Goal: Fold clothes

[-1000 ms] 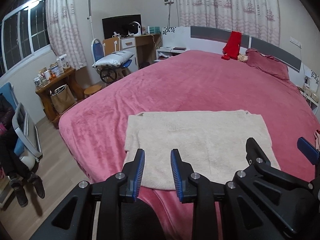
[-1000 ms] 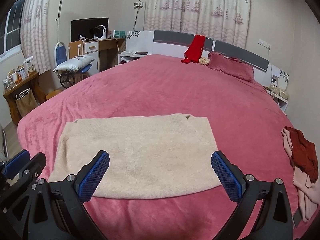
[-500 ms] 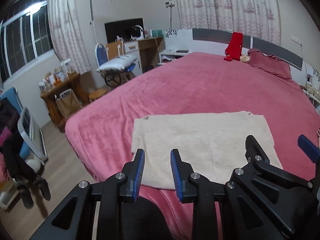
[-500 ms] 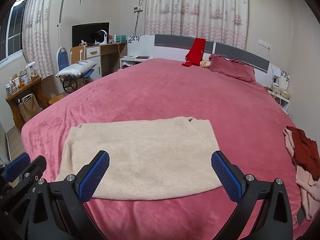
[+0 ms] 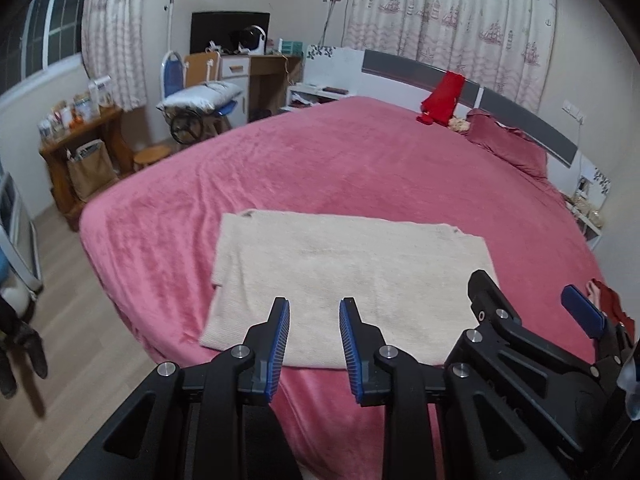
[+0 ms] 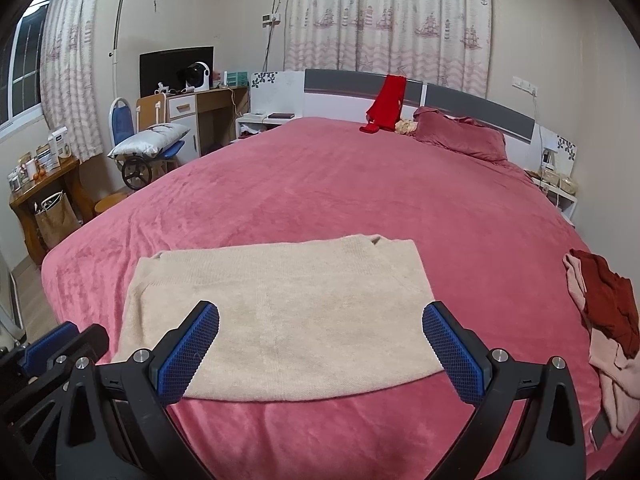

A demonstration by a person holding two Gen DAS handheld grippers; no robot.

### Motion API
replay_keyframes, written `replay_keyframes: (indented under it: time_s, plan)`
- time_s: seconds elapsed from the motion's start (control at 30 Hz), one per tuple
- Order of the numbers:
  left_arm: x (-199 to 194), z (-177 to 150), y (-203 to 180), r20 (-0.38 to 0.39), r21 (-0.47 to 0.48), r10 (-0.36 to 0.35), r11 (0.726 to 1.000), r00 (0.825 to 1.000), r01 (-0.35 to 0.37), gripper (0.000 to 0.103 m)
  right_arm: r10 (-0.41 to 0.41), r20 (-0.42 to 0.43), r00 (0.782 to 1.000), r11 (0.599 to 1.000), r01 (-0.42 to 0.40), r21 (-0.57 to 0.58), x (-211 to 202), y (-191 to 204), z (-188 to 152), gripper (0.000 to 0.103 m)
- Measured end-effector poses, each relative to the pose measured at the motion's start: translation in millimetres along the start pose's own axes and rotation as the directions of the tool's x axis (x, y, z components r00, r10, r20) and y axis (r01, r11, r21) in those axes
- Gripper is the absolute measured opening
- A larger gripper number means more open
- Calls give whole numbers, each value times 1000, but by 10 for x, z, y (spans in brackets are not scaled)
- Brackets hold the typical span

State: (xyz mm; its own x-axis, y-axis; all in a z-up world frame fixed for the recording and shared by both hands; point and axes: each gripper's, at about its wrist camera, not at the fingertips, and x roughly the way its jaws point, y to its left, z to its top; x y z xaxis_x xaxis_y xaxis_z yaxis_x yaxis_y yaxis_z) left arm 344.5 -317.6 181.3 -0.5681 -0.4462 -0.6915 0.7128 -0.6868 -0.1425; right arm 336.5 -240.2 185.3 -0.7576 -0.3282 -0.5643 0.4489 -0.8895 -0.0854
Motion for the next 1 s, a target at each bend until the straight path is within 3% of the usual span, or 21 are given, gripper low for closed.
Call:
replay_keyframes:
  time_s: [0.23,0.53,1.0]
  plan:
    - [10,-28,-26,-3,-7,1,1000,1000,-1,25,-3,-12,1000,1000,3,4,21,-9,-10,103]
    - [-69,-61,-136,68,68,84,994,994,-88,20,10,-22,1000,1000,-10,10,24,-15,-34,103]
    - [11,-89,-133,15,52,80,995,997,-81,19,13,-52,999,1000,-13,9,72,-44,-87,103]
